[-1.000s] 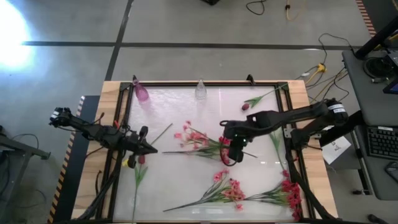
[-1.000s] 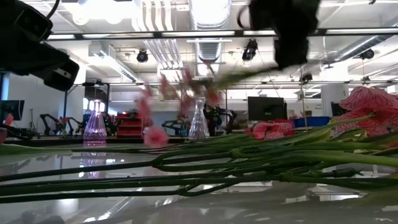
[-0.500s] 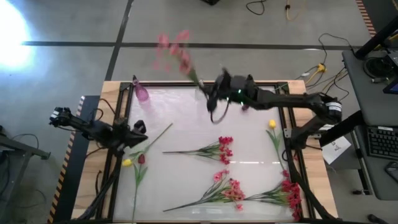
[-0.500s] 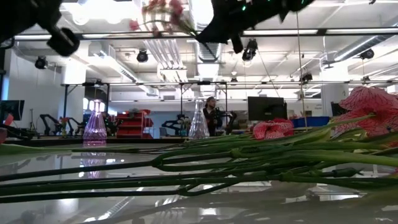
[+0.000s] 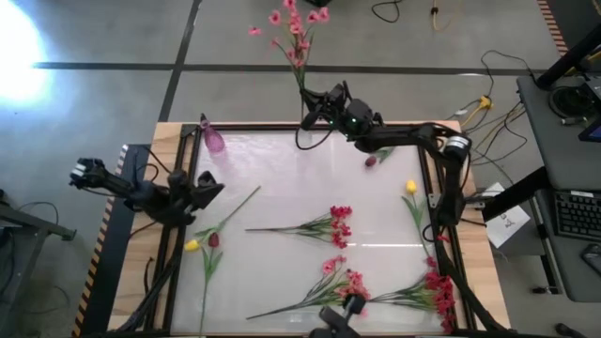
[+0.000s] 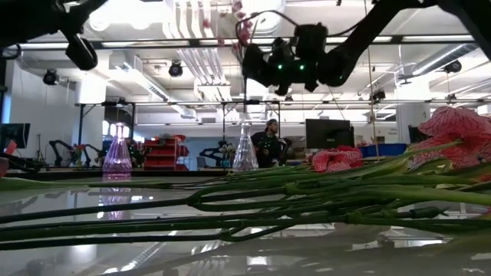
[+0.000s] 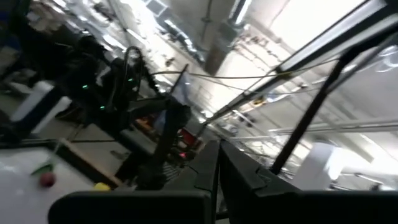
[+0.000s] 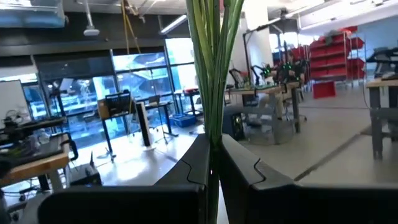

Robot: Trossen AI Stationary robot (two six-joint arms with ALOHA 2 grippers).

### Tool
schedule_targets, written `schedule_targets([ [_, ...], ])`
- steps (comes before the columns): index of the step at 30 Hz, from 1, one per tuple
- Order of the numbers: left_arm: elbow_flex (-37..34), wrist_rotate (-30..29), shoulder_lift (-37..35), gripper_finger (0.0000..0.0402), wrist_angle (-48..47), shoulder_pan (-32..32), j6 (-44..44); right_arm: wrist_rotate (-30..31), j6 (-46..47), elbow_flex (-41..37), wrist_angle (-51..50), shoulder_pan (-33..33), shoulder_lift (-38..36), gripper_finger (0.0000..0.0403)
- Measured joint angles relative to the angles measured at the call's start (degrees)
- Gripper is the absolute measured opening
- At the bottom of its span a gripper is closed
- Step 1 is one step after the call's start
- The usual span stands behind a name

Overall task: Sort flowers into vase by color
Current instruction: Put the top pink flowers into the transparent vase

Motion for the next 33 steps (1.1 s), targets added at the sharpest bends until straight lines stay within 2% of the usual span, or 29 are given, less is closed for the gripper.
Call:
schedule_targets([
  [7,0.0,-2.9,3.8,0.0000,3.8,0.0,-2.6,0.0,-3.0,0.1,0.3,-0.8,1.6,0.0015],
  [11,0.0,-3.4,5.9,0.0000,6.6,0.1,2.6,0.2,-6.8,-0.3,-0.2,-0.9,1.6,0.0015],
  [17,4.5,-5.2,10.8,0.0000,0.0,0.3,7.4,0.4,-5.9,-0.1,0.2,-1.2,1.6,0.0015],
  [21,11.6,-5.5,15.0,0.0000,-13.2,0.4,11.2,0.4,-5.6,0.1,1.3,-1.2,2.6,0.0015],
  [25,21.3,-6.3,19.2,0.0000,-37.1,0.7,10.8,0.2,-2.9,0.5,5.1,-1.1,6.7,0.0015],
  [29,30.0,-6.4,22.9,0.0000,-59.3,1.9,2.0,0.3,-2.0,1.2,6.5,-1.0,8.2,0.0015],
  [33,32.9,-6.4,26.0,0.0000,-69.9,2.5,-3.8,0.1,-2.3,1.0,6.0,-0.7,8.5,0.0024],
])
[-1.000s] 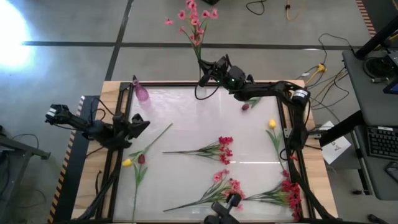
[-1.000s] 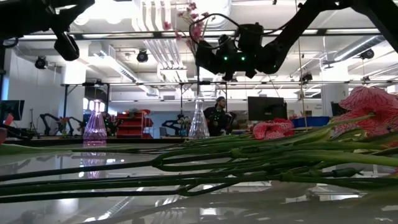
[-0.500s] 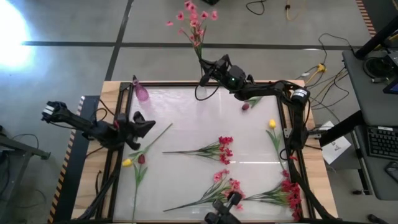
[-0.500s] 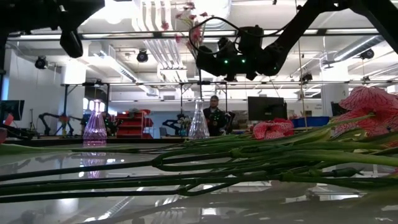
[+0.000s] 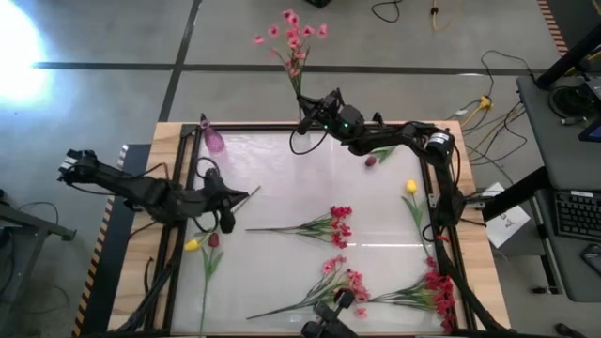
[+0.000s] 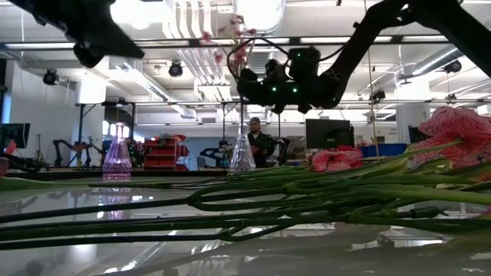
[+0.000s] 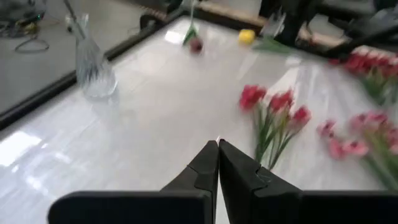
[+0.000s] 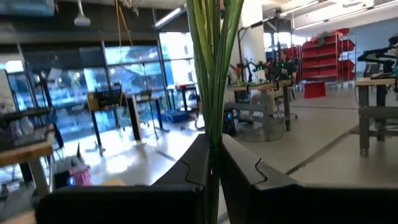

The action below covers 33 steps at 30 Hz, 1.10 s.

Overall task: Sort flowers into vase by color
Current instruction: Put the top pink flowers into the transparent vase, then put the pink flowers into the transparent vase

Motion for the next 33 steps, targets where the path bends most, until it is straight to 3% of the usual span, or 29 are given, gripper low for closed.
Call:
schedule_targets([
  [8,-2.4,0.3,4.5,0.0008,0.3,0.2,-4.3,-1.6,-3.3,-0.5,-9.5,1.6,-3.2,0.0059],
  [17,-2.3,0.7,4.3,0.0090,-1.7,2.5,-4.3,-1.8,-5.6,-4.1,-18.5,1.9,-8.1,0.0108],
  [21,-2.4,7.2,4.5,0.0128,-2.6,5.3,-3.1,-2.1,-5.5,-6.3,-23.0,1.9,-13.0,0.0141],
  [25,-1.1,15.4,9.0,0.0148,-1.0,7.4,3.3,-3.1,-5.6,-7.2,-34.9,2.9,-20.7,0.0176],
  [30,1.7,17.5,17.9,0.0151,1.3,7.8,10.6,-2.7,-9.3,-7.3,-51.5,6.7,-29.5,0.0206],
  [33,3.3,19.4,24.3,0.0151,6.0,7.6,10.3,-0.7,-8.8,-7.3,-60.5,9.6,-34.5,0.0214],
])
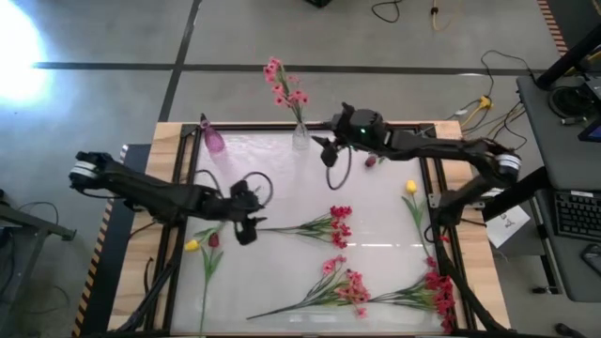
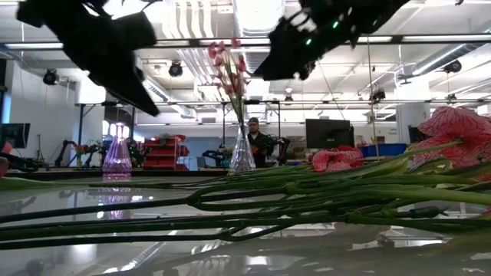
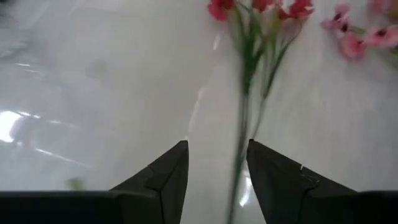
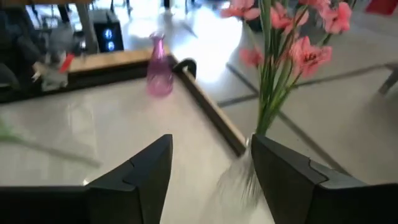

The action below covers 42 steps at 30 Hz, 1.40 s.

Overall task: Sort flowers into vase by color
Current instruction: Put the pink flowers into the transparent vase

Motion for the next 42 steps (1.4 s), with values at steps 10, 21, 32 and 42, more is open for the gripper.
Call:
schedule_targets([
  [10,14.6,3.8,24.0,0.0151,2.5,0.2,0.5,3.5,11.3,0.0,-27.8,14.8,-11.6,0.0217],
  [21,32.1,8.8,38.0,0.0201,-8.2,0.4,0.7,12.1,28.5,0.0,-43.5,38.0,-15.4,0.0217],
  [32,38.5,15.5,38.3,0.0200,-10.1,-7.7,-2.5,17.5,35.2,-0.5,-43.6,51.4,-12.9,0.0217],
  [42,37.8,8.4,40.0,0.0197,-0.9,-19.7,-12.5,18.6,45.0,-0.5,-44.8,59.5,-8.8,0.0217],
])
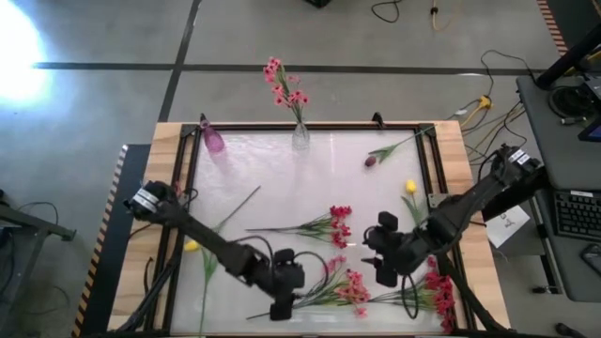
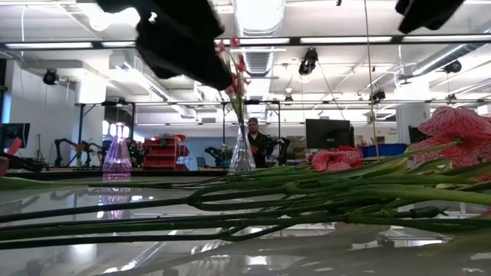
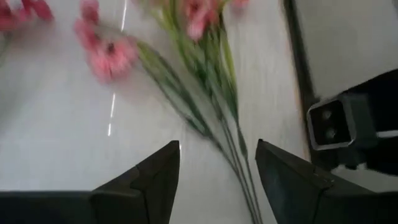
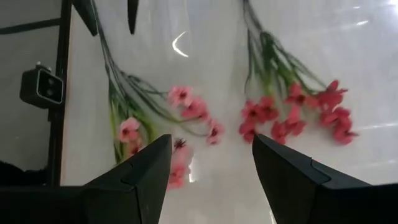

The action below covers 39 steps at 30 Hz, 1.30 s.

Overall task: Sort flowers into vase by color
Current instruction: Put the pink flowers into the transparent vase

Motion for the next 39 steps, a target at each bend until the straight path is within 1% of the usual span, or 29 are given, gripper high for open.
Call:
schedule_targets([
  [5,1.6,-0.4,5.0,0.0211,0.4,-2.4,-5.4,0.0,6.1,0.1,0.0,3.0,3.9,0.0217],
  [8,5.1,-0.5,8.7,0.0227,-0.3,-2.9,-7.0,0.0,7.8,1.1,-0.1,4.8,5.8,0.0217],
  [11,10.2,-0.4,13.1,0.0229,-3.5,-3.3,-7.2,0.0,10.0,2.1,-0.1,6.1,7.4,0.0217],
  [15,17.5,-1.4,19.0,0.0206,-13.4,-3.4,-7.1,0.3,12.1,3.9,-0.3,7.2,9.4,0.0217],
  [19,23.2,-2.4,22.7,0.0156,-21.4,-3.4,-6.6,0.4,14.7,5.8,-0.1,8.7,10.0,0.0210],
  [22,24.6,-3.3,22.9,0.0101,-22.8,-3.3,-5.6,0.4,16.3,6.3,-0.4,9.8,10.0,0.0202],
  [25,24.5,-3.9,22.4,0.0033,-24.0,-2.9,-5.3,0.4,17.7,6.9,-1.3,11.0,9.3,0.0192],
  [26,24.5,-3.8,22.2,0.0017,-24.6,-2.6,-5.2,0.4,17.8,7.2,-1.8,11.4,9.0,0.0188],
  [27,24.5,-3.6,22.0,0.0009,-25.2,-2.2,-5.0,0.4,17.8,7.5,-2.2,11.7,8.7,0.0185],
  [30,24.3,-3.8,21.1,0.0008,-27.0,-1.2,-3.0,0.2,18.3,7.9,-4.7,12.7,7.3,0.0178],
  [33,23.9,-6.6,19.5,0.0002,-28.8,0.5,-1.1,0.3,20.1,7.4,-6.0,13.5,5.3,0.0176],
  [35,23.7,-8.9,17.5,0.0001,-28.8,1.9,0.3,0.2,21.9,5.7,-6.0,14.0,3.7,0.0179],
  [39,20.9,-13.1,11.1,0.0000,-27.9,5.3,2.5,-3.1,26.1,0.1,-4.7,14.6,1.7,0.0192],
])
